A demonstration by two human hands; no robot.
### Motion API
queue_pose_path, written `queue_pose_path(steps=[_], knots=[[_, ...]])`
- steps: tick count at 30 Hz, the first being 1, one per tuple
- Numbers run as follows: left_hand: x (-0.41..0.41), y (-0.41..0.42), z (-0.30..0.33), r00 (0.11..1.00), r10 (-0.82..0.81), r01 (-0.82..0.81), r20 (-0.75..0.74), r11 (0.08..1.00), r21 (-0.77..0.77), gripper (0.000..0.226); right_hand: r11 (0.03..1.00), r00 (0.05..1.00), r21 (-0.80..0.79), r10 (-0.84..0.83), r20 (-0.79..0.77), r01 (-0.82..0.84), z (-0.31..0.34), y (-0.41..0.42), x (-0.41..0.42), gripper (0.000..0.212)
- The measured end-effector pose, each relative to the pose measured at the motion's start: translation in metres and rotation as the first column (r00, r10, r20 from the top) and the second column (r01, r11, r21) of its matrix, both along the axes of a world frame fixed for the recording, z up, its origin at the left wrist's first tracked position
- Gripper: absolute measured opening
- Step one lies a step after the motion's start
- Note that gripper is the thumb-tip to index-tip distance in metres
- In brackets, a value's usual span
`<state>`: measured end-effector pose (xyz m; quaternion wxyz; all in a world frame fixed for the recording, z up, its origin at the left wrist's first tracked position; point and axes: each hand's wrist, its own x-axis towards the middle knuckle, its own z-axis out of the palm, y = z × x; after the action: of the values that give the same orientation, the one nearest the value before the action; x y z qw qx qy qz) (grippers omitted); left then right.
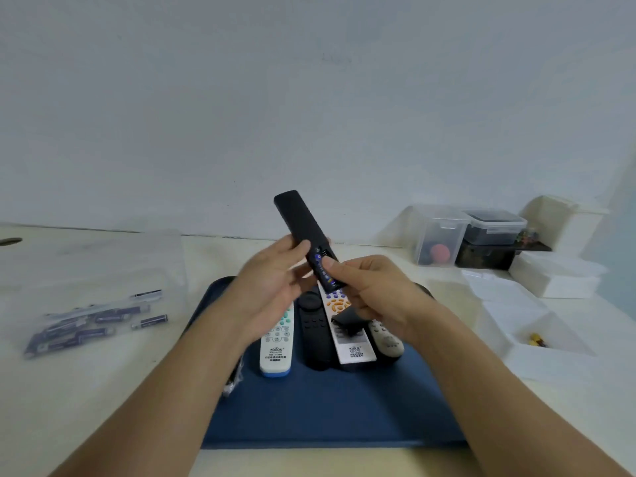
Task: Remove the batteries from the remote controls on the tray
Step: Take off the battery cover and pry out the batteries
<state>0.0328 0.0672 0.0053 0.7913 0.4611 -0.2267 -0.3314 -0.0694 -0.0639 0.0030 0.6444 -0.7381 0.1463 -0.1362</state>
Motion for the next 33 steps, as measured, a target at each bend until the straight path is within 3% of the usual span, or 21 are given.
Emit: queue_pose_path(steps=[2, 4, 7, 11, 15, 23, 33], knots=[[-0.014, -0.01, -0.006, 0.999, 0.032, -0.034, 0.043, 0.997, 0.063, 0.03, 0.997, 0.998, -0.066, -0.029, 0.06, 0.033, -0.005, 0.017, 0.005, 0.049], [-0.021, -0.014, -0.006, 0.998, 0.055, -0.054, -0.017, 0.997, 0.058, 0.033, 0.951, 0.978, -0.262, -0.125, 0.165, 0.166, -0.008, 0.026, 0.007, 0.051], [-0.017, -0.014, -0.006, 0.992, 0.109, -0.107, -0.056, 0.994, 0.033, 0.032, 0.742, 0.88, -0.49, -0.297, 0.372, 0.458, -0.005, 0.027, 0.004, 0.034], [-0.016, -0.011, -0.006, 0.995, -0.003, 0.006, -0.098, 1.0, 0.03, 0.055, 0.627, 0.86, -0.631, -0.129, 0.493, 0.456, -0.01, 0.024, 0.006, 0.02], [-0.018, -0.012, -0.008, 0.997, -0.045, 0.045, -0.07, 0.999, 0.007, 0.059, 0.673, 0.86, -0.596, -0.122, 0.495, 0.438, -0.015, 0.021, 0.01, 0.005], [-0.014, -0.018, -0.015, 0.992, -0.049, 0.047, -0.116, 0.999, -0.022, 0.038, 0.739, 0.866, -0.53, -0.144, 0.479, 0.416, -0.018, 0.017, 0.012, 0.008], [-0.022, -0.021, -0.016, 0.964, -0.09, 0.066, -0.252, 0.993, -0.103, 0.035, 0.802, 0.908, -0.498, -0.125, 0.4, 0.33, -0.02, 0.014, 0.017, 0.013]])
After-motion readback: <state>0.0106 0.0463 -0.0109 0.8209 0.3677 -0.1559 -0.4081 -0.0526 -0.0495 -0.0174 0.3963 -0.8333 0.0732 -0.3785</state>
